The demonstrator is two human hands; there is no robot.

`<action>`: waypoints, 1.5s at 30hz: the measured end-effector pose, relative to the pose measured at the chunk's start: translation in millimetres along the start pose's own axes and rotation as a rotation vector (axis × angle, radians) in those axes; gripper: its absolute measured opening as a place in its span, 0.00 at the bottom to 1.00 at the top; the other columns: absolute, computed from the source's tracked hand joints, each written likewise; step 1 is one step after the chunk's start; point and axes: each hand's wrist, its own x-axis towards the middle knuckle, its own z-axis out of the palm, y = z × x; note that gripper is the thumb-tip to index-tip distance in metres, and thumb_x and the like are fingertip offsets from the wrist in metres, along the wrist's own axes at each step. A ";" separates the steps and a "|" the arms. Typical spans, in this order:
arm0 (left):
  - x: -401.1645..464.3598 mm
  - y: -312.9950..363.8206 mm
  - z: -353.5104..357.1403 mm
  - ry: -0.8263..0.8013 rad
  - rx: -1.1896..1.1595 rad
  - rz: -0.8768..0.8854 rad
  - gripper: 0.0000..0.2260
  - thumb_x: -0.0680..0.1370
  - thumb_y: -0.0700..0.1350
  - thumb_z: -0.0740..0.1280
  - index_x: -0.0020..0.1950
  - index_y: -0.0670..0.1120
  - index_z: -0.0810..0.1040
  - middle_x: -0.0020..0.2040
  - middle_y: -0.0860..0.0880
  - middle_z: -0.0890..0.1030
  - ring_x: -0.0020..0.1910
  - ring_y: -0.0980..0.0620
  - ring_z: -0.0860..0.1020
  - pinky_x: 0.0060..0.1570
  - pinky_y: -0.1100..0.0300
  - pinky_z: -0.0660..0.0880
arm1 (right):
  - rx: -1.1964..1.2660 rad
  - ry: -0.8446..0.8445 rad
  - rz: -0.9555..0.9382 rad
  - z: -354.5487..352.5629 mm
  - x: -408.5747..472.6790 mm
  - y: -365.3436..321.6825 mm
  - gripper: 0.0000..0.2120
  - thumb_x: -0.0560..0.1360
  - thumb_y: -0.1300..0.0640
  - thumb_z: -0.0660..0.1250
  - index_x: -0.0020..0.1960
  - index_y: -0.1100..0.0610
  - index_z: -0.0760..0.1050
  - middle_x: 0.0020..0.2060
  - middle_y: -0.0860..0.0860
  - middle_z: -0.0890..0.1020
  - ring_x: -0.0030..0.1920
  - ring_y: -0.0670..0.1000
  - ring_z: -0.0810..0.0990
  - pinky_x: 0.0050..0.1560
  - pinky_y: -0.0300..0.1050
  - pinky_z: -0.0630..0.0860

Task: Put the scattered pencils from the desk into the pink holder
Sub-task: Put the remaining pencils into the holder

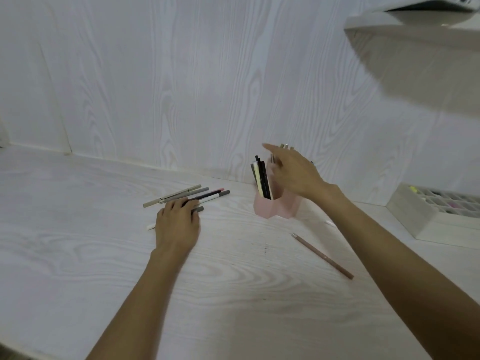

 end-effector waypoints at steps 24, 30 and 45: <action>-6.6 14.1 -9.7 0.107 0.009 0.178 0.03 0.74 0.47 0.70 0.44 0.51 0.84 0.42 0.51 0.83 0.45 0.46 0.80 0.38 0.59 0.67 | 0.175 0.043 0.168 80.5 -120.0 36.3 0.05 0.77 0.54 0.65 0.50 0.53 0.78 0.46 0.47 0.77 0.49 0.48 0.73 0.49 0.43 0.72; -6.6 28.1 -25.4 0.440 -0.175 0.047 0.09 0.79 0.48 0.65 0.57 0.50 0.80 0.51 0.49 0.83 0.49 0.47 0.78 0.44 0.54 0.71 | 0.224 0.091 0.135 84.0 -119.9 39.8 0.05 0.76 0.53 0.65 0.51 0.51 0.78 0.47 0.46 0.78 0.49 0.46 0.72 0.47 0.39 0.70; 49.2 216.7 -36.1 0.203 -0.756 0.234 0.05 0.76 0.48 0.68 0.52 0.54 0.80 0.44 0.62 0.82 0.40 0.69 0.80 0.41 0.76 0.73 | 0.242 0.124 0.086 85.1 -122.6 41.9 0.07 0.77 0.54 0.63 0.53 0.52 0.77 0.50 0.47 0.78 0.51 0.49 0.72 0.53 0.46 0.71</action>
